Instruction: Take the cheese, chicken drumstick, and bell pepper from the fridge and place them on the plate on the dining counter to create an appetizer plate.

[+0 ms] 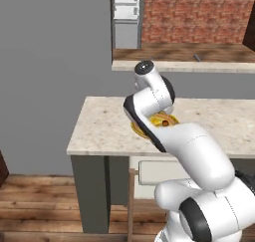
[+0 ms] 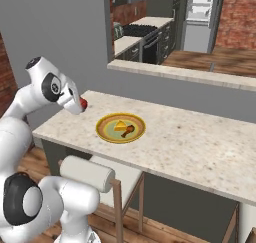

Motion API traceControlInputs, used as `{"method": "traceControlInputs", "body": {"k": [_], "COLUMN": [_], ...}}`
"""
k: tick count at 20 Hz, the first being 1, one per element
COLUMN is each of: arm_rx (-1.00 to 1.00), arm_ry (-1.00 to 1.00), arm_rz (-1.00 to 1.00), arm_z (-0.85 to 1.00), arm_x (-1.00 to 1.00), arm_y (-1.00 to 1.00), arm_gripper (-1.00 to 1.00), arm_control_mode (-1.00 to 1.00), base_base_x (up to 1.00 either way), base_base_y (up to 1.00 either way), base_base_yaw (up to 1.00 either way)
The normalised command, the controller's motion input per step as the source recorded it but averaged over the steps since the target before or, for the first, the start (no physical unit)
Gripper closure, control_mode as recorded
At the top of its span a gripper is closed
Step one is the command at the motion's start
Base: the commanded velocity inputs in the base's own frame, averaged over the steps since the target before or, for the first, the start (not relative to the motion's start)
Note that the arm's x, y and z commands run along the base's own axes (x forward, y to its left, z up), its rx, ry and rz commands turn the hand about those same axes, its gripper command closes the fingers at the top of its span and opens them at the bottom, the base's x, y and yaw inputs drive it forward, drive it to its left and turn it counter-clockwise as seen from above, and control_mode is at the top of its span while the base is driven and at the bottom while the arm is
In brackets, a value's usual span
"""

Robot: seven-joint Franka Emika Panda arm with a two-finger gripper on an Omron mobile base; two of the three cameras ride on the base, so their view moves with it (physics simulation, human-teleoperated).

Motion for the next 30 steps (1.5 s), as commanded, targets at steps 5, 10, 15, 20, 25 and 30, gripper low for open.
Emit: {"method": "traceControlInputs", "body": {"k": [5,10,15,20,25,30], "arm_rx": [0.17,0.24,0.11,0.00,0.00,0.00], "arm_ry": [0.20,0.17,0.03,0.00,0.05,0.11], "arm_rz": [0.00,0.00,0.00,-0.01,-0.10,-0.11], "arm_z": [-0.47,-0.42,-0.33,-0.51,-0.60,-0.52], "arm_x": [0.59,0.60,0.60,0.48,0.18,0.18], "arm_y": [0.21,0.09,0.00,0.00,-0.13,-0.25], "arm_gripper": [1.00,1.00,1.00,1.00,1.00,1.00], "arm_control_mode": [-1.00,-1.00,-1.00,-1.00,-1.00,-1.00], "base_base_x": [0.00,0.00,0.00,0.00,0.00,0.00], "base_base_y": [0.00,0.00,0.00,0.00,0.00,0.00], "base_base_yaw": [0.00,0.00,0.00,0.00,0.00,0.00]}}
